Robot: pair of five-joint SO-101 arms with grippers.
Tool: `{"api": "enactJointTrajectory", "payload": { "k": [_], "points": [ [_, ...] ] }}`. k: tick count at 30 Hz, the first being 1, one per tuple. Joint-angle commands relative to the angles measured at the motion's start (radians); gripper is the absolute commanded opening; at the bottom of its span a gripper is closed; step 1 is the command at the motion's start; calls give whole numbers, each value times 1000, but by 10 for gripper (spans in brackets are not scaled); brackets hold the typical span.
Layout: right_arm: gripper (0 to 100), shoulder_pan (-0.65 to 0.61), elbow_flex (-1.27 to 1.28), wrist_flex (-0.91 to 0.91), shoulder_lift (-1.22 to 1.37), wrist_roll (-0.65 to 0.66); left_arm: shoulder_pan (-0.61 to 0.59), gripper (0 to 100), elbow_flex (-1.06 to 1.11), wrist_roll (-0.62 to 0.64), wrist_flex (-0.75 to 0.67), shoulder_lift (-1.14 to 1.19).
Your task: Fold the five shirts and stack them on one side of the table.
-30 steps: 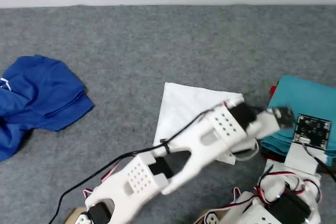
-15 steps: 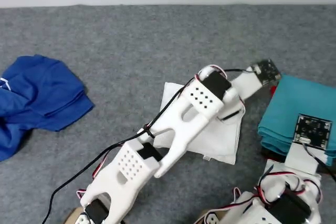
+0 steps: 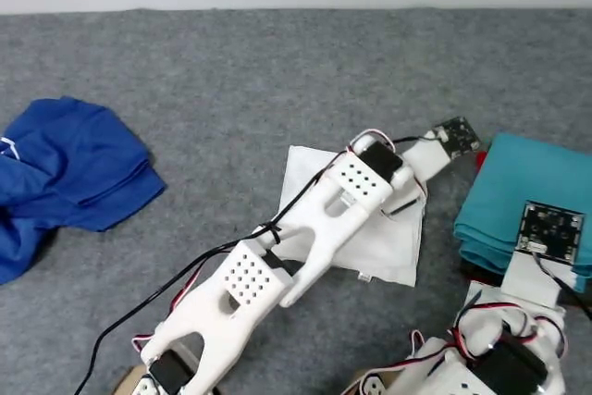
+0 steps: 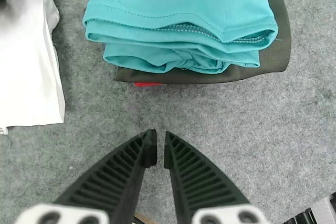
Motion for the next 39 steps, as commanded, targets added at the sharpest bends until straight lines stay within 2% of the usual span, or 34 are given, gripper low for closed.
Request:
{"api": "enactJointTrajectory", "payload": {
  "k": [1, 7, 10, 22, 24, 27, 33, 37, 39],
  "points": [
    [40, 5, -3, -19, -7, -9, -20, 14, -120, -3, 25, -17],
    [40, 5, -3, -19, -7, -9, -14, 14, -406, -3, 201, -8],
    [40, 5, -3, -19, -7, -9, -17, 14, -426, -6, 212, -8],
    [40, 5, -3, -19, -7, -9, -18, 14, -403, -3, -57, 190],
    [40, 5, -3, -19, -7, -9, -18, 14, -407, -3, -64, 204],
    [40, 8, -3, -19, -7, -9, -14, 14, -461, -3, 3, 184],
    [40, 10, -3, -19, -7, -9, -17, 14, -691, -8, 224, 153],
    [40, 10, -3, -19, -7, -9, -21, 14, -668, -9, 373, 77],
    [40, 10, -3, -19, -7, -9, -51, 14, -659, -5, 370, 35]
  ]
}}
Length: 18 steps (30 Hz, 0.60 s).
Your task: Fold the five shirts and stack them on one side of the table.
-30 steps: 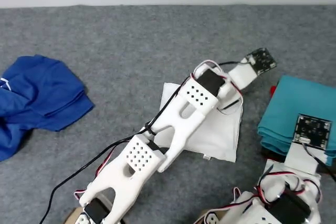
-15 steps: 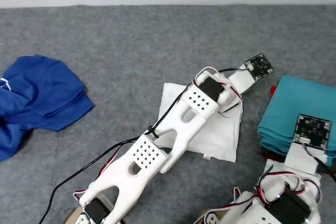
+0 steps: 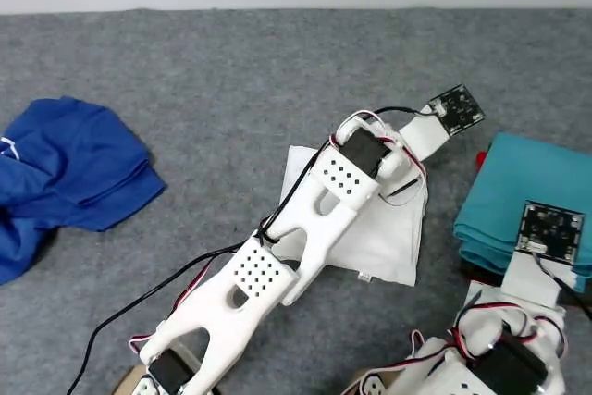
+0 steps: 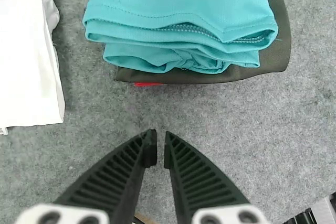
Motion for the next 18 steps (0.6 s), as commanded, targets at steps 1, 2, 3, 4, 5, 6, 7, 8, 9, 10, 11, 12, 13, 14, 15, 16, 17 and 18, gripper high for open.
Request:
{"api": "enactJointTrajectory", "payload": {
  "k": [1, 2, 3, 4, 5, 6, 7, 8, 9, 10, 11, 12, 13, 14, 15, 16, 17, 18],
  "points": [
    [40, 10, -3, -19, -7, -9, -49, 14, -44, -5, 41, -152],
    [40, 8, -3, -19, -7, -9, -64, 14, -45, -5, 41, -178],
    [40, 5, -3, -19, -7, -9, -77, 14, -44, -6, 41, -206],
    [40, 5, -3, -19, -7, -9, -86, 14, -35, -6, 41, -233],
    [40, 5, -3, -19, -7, -9, -98, 14, -22, -6, 41, -261],
    [40, 5, -3, -19, -7, -9, -112, 15, -5, -6, 41, -293],
    [40, 4, -3, -19, -7, -9, -127, 17, 21, -6, 41, -331],
    [40, 4, -3, -19, -7, -9, -147, 18, 53, -8, 41, -376],
    [40, 4, -3, -19, -7, -9, -167, 19, 90, -8, 41, -422],
    [40, 4, -3, -19, -7, -9, -186, 19, 137, -9, 41, -474],
    [40, 4, -3, -19, -7, -9, -204, 19, 193, -15, 41, -529],
    [40, 4, -3, -19, -7, -9, -221, 19, 260, -28, 41, -585],
    [40, 4, -3, -19, -5, -9, -235, 19, 329, -34, 41, -647],
    [40, 4, -3, -19, -5, -9, -249, 19, 407, -37, 41, -712],
    [40, 4, -3, -19, -5, -9, -259, 19, 479, -37, 40, -779],
    [40, 4, -3, -19, -5, -9, -265, 18, 553, -37, 38, -848],
    [40, 4, -3, -19, -5, -9, -267, 17, 618, -38, 38, -913],
    [40, 4, -3, -19, -5, -11, -267, 17, 677, -43, 37, -974]
  ]
}}
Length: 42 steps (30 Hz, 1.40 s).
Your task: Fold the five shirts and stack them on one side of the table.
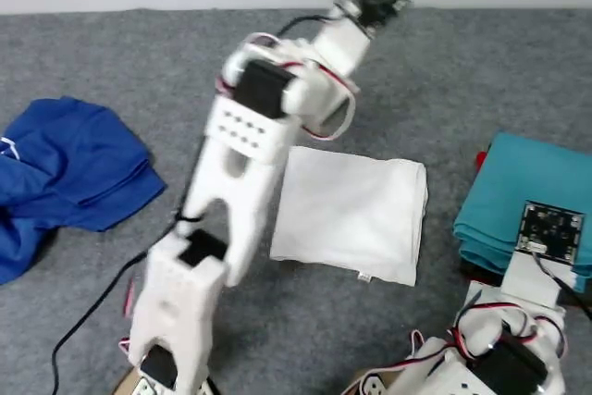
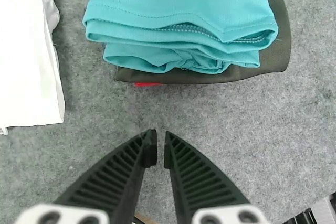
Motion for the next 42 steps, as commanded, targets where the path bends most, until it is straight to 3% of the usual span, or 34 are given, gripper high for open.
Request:
{"api": "enactJointTrajectory", "payload": {
  "k": [1, 5, 10, 13, 15, 20, 30, 34, 39, 42],
  "points": [
    [40, 4, -3, -19, -5, -12, -11, 17, 211, -18, 20, -298],
    [40, 4, -3, -19, -5, -15, -64, 16, 389, -20, 20, -493],
    [46, 2, -28, -30, 4, -8, -215, 16, 582, -14, 20, -694],
    [124, -47, -97, -54, 8, 21, -298, 16, 690, -17, 20, -816],
    [165, -124, -137, -53, 33, -6, -345, 16, 743, -18, 20, -896],
    [160, -354, -190, -47, 222, -109, -442, 16, 846, -18, 20, -1054],
    [162, -710, -350, -111, 757, -437, -684, 16, 975, -18, 20, -1186],
    [179, -737, -379, -222, 921, -474, -721, 16, 993, -18, 20, -1200],
    [286, -739, -408, -358, 1093, -520, -720, 16, 1024, -14, 20, -1200],
    [285, -740, -423, -453, 1188, -520, -720, 15, 1053, -12, 20, -1201]
  ]
}}
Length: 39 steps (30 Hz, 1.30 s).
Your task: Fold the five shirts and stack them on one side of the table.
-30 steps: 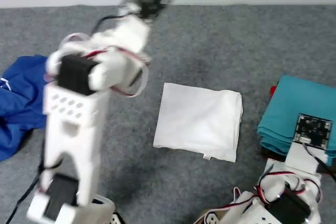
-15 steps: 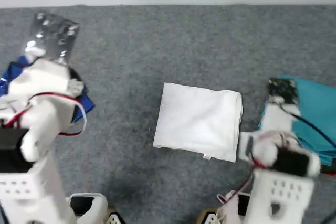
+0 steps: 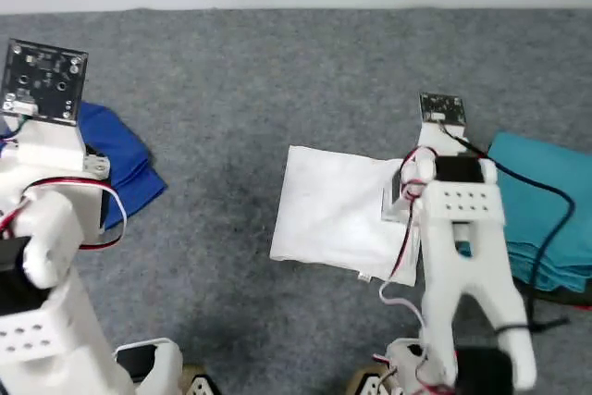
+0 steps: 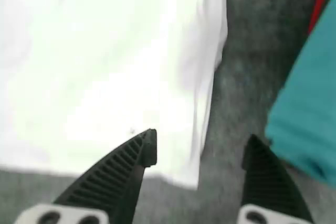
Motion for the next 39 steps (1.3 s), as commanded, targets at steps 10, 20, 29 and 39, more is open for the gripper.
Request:
{"api": "enactJointTrajectory", "payload": {
  "k": [10, 20, 29, 39],
  "points": [
    [284, -87, -157, -234, 409, -52, -9, 15, 41, 0, 20, -17],
    [224, -85, -287, -176, 559, -133, -9, 15, 45, 0, 20, -17],
    [12, -79, -318, -174, 636, -78, -8, 15, 94, 0, 18, -17],
    [10, -7, -400, -185, 575, 522, -5, 15, 94, 0, 18, -17]
  ]
}}
